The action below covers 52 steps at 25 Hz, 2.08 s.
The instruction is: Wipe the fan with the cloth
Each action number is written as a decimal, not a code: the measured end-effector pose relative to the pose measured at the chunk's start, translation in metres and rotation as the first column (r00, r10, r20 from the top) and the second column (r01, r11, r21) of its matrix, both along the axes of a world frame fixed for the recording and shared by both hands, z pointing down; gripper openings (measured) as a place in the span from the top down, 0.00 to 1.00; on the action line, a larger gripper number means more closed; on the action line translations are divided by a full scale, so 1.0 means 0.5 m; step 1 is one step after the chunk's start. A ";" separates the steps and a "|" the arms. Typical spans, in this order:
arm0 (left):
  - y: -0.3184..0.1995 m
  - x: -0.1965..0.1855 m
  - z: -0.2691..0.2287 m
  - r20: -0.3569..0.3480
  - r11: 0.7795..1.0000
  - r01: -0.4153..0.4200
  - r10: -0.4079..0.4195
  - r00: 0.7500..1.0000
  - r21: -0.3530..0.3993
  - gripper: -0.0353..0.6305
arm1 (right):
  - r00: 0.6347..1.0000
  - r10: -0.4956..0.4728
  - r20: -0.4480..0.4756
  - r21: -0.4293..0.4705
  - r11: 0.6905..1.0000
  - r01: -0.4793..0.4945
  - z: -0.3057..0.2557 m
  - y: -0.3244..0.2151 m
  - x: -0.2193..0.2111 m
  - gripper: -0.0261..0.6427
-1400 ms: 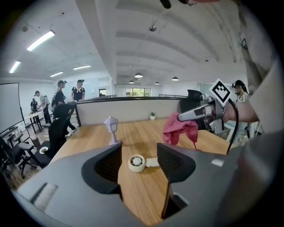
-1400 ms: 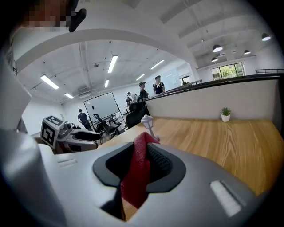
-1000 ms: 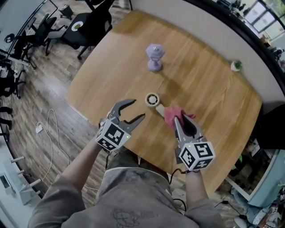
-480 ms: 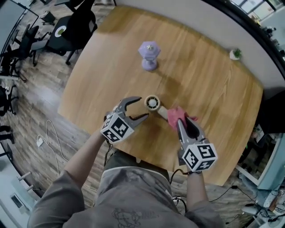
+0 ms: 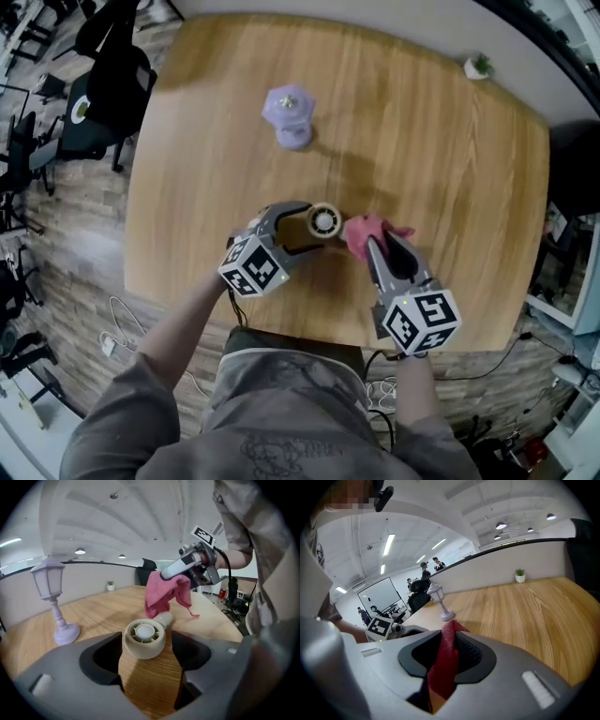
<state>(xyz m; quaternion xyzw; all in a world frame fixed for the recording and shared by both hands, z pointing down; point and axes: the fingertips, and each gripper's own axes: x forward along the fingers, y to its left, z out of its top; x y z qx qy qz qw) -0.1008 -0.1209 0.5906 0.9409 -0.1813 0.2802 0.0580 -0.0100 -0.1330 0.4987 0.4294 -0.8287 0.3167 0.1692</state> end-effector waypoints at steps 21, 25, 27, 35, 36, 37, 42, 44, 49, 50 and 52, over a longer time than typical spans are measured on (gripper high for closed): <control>-0.022 0.021 0.034 0.027 0.998 -0.049 0.048 0.998 0.025 0.48 | 0.991 -0.080 -0.111 0.047 0.995 0.085 0.062 -0.038 -0.164 0.82; -0.020 0.020 0.035 0.029 0.998 -0.049 0.048 0.998 0.025 0.48 | 0.985 -0.103 -0.137 0.020 0.994 0.106 0.114 -0.032 -0.182 0.82; -0.020 0.022 0.034 0.028 0.998 -0.049 0.048 0.998 0.027 0.48 | 0.985 -0.097 -0.140 0.019 0.995 0.100 0.118 -0.028 -0.173 0.82; -0.022 0.023 0.035 0.028 0.999 -0.046 0.045 0.999 0.028 0.48 | 0.973 -0.020 -0.230 0.000 1.000 0.020 0.130 -0.004 -0.061 0.82; -0.023 0.023 0.034 0.028 0.999 -0.045 0.044 0.999 0.028 0.48 | 0.969 0.001 -0.248 -0.013 1.000 -0.005 0.135 0.003 -0.038 0.82; -0.023 0.023 0.034 0.028 0.999 -0.045 0.044 0.999 0.028 0.48 | 0.964 0.024 -0.264 -0.025 0.999 -0.032 0.141 0.010 -0.015 0.82; -0.025 0.025 0.033 0.030 0.999 -0.043 0.042 0.999 0.029 0.48 | 0.942 0.108 -0.317 -0.050 0.990 -0.131 0.155 0.029 0.050 0.82; -0.025 0.025 0.033 0.030 0.999 -0.042 0.041 0.999 0.030 0.48 | 0.952 0.114 -0.284 -0.045 0.990 -0.132 0.153 0.022 0.037 0.82; -0.027 0.026 0.032 0.025 0.999 -0.036 0.036 0.999 0.029 0.48 | 0.977 0.079 -0.197 -0.032 0.996 -0.087 0.141 -0.016 -0.025 0.82; -0.027 0.026 0.032 0.024 0.999 -0.035 0.034 0.999 0.029 0.48 | 0.979 0.064 -0.191 -0.028 0.997 -0.070 0.138 -0.024 -0.040 0.82; -0.028 0.025 0.033 0.024 0.999 -0.032 0.031 0.999 0.028 0.48 | 0.982 0.041 -0.183 -0.017 0.999 -0.045 0.131 -0.038 -0.069 0.82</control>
